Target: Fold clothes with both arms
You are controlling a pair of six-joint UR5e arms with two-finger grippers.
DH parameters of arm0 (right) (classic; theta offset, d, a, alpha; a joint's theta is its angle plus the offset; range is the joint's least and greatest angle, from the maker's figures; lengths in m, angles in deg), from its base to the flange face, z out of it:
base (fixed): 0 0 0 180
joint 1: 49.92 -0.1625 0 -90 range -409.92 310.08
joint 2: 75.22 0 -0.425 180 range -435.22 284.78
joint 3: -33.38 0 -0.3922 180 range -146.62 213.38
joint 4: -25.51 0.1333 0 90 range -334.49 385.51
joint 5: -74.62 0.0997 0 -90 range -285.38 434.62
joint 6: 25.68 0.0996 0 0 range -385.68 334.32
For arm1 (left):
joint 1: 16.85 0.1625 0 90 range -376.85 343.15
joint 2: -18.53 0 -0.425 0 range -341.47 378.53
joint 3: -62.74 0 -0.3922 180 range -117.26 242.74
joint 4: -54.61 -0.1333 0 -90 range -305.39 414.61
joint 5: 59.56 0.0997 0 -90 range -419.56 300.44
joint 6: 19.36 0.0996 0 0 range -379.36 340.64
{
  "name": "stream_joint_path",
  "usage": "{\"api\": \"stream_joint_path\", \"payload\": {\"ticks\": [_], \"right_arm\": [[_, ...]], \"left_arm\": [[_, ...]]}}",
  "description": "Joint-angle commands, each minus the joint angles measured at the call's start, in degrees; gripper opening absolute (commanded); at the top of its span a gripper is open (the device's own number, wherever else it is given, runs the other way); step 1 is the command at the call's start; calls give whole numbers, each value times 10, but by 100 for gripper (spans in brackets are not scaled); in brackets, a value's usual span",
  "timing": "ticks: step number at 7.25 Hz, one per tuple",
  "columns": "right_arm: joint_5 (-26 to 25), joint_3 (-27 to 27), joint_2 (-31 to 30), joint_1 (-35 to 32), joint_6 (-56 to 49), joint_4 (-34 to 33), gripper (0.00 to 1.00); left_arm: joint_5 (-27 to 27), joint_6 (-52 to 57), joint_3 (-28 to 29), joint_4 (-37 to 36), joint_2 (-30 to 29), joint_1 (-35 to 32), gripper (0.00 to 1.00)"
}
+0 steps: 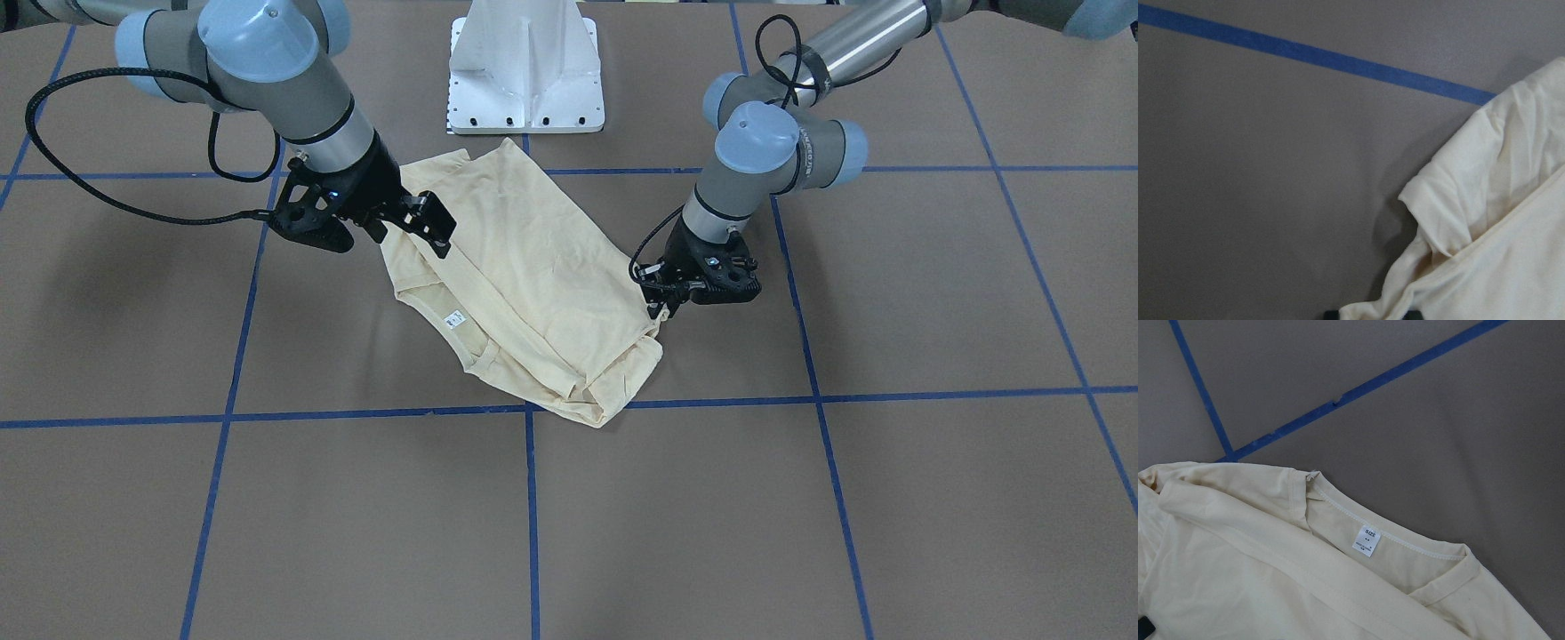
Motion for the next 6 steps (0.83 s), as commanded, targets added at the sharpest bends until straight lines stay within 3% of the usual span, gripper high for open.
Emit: {"api": "stream_joint_path", "payload": {"ticks": [1,6], "right_arm": [[0,1,0,-3,-1,-1,100],[1,1,-9,-12,-2,0,100]], "left_arm": [[-1,-2,-5,-1,0,0,0],[0,-5,4,-8,-11,-28,0]]}}
